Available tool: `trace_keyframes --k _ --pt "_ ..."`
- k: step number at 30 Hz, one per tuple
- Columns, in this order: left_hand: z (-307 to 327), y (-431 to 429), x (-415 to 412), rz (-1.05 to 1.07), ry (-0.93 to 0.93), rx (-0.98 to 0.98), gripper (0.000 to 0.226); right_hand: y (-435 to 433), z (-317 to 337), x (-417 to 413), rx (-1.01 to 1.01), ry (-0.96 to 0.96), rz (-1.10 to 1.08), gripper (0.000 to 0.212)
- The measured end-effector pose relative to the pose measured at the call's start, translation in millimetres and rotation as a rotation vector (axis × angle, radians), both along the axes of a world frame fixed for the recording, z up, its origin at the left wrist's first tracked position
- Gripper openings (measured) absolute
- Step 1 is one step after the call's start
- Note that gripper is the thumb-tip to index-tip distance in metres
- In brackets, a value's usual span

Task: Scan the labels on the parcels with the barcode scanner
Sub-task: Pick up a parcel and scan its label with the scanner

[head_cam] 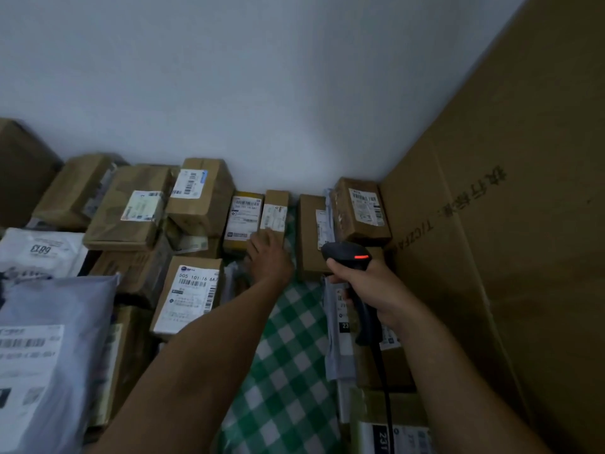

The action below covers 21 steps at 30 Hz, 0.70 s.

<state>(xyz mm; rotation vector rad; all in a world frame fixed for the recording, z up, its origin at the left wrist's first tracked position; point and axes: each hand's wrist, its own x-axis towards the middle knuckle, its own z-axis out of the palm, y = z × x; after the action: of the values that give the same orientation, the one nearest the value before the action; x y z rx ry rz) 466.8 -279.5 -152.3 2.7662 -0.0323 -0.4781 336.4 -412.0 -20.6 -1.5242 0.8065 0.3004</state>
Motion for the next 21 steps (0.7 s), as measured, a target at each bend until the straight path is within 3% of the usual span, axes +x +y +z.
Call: trace_keyframes --k 9,13,16,18,21 --pt "-1.2 1.2 0.4 0.036 -0.087 -0.133 0.063 -6.9 2.9 -4.4 -0.026 0.026 -0.014 0.024" --pt "18.2 -24.6 3.4 -0.009 -0.168 -0.465 0.048 -13.0 6.4 -10.0 -0.049 0.01 -0.077 0.026" --pt "45.5 -55.0 8.9 -0.007 0.102 -0.772 0.048 -17.0 9.2 -13.8 -0.061 -0.007 -0.145 0.024" --pt "59.8 -73.9 8.5 -0.009 0.307 -0.856 0.052 -19.4 10.0 -16.3 -0.079 -0.011 -0.164 0.023" --pt "71.5 -90.4 7.0 0.088 0.463 -0.971 0.055 -21.4 10.6 -19.7 -0.076 -0.026 -0.188 0.017"
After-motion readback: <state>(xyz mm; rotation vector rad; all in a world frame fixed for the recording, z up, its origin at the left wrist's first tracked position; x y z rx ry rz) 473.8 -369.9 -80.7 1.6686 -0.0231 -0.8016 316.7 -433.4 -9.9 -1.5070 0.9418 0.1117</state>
